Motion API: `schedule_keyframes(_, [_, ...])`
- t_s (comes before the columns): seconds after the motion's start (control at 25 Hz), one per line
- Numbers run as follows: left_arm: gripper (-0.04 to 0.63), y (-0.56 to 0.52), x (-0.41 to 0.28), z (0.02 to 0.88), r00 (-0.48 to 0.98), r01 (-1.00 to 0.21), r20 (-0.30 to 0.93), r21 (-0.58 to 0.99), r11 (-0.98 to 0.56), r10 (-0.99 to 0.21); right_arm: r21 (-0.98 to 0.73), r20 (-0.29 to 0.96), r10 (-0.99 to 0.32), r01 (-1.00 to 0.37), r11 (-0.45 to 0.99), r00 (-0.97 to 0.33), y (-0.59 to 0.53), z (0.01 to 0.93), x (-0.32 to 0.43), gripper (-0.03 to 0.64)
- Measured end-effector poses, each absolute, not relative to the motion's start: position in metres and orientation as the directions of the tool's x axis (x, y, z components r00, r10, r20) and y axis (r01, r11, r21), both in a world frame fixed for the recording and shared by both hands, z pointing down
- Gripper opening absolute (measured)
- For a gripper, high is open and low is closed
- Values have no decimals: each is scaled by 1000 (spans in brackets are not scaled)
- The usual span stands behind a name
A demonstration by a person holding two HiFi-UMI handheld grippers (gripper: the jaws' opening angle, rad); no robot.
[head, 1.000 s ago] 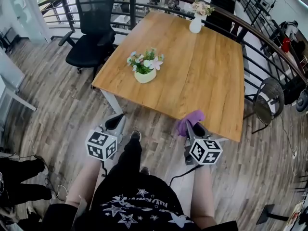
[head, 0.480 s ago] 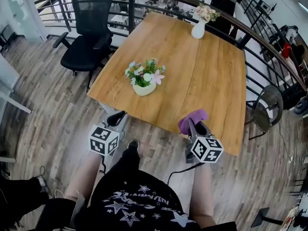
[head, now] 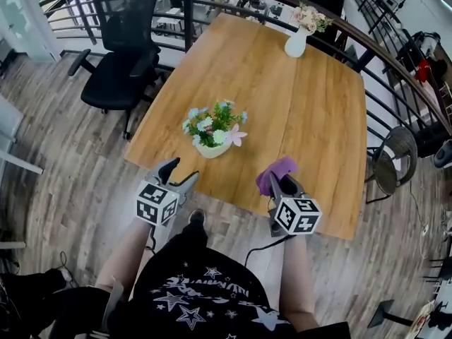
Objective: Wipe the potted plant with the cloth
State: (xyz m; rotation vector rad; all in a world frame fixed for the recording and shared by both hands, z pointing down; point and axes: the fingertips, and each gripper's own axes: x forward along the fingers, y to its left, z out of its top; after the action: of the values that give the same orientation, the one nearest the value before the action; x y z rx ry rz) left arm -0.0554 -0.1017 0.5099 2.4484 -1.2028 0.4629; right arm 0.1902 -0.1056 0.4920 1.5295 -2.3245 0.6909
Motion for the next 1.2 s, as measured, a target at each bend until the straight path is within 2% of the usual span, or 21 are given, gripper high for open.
schedule_keyframes(0.08, [318, -113, -54, 516, 598, -784, 464, 170, -597, -654, -189, 507, -764, -917, 353, -399, -116, 501, 184, 83])
schedule_keyframes(0.2, [344, -129, -49, 528, 622, -753, 481, 152, -640, -618, -154, 550, -737, -915, 373, -393, -130, 516, 177, 83])
schedule_keyframes(0.4, [345, -154, -49, 547, 635, -721, 510, 123, -682, -580, -135, 591, -700, -904, 406, -402, -155, 530, 162, 83])
schedule_keyframes(0.72, [348, -180, -48, 576, 652, -645, 584, 94, -758, -483, -94, 648, -601, -832, 547, -469, -189, 555, 120, 82])
schedule_keyframes(1.2, [348, -194, -38, 586, 731, -513, 571, 98, -853, -374, 2, 705, -501, -705, 709, -502, -235, 579, 94, 81])
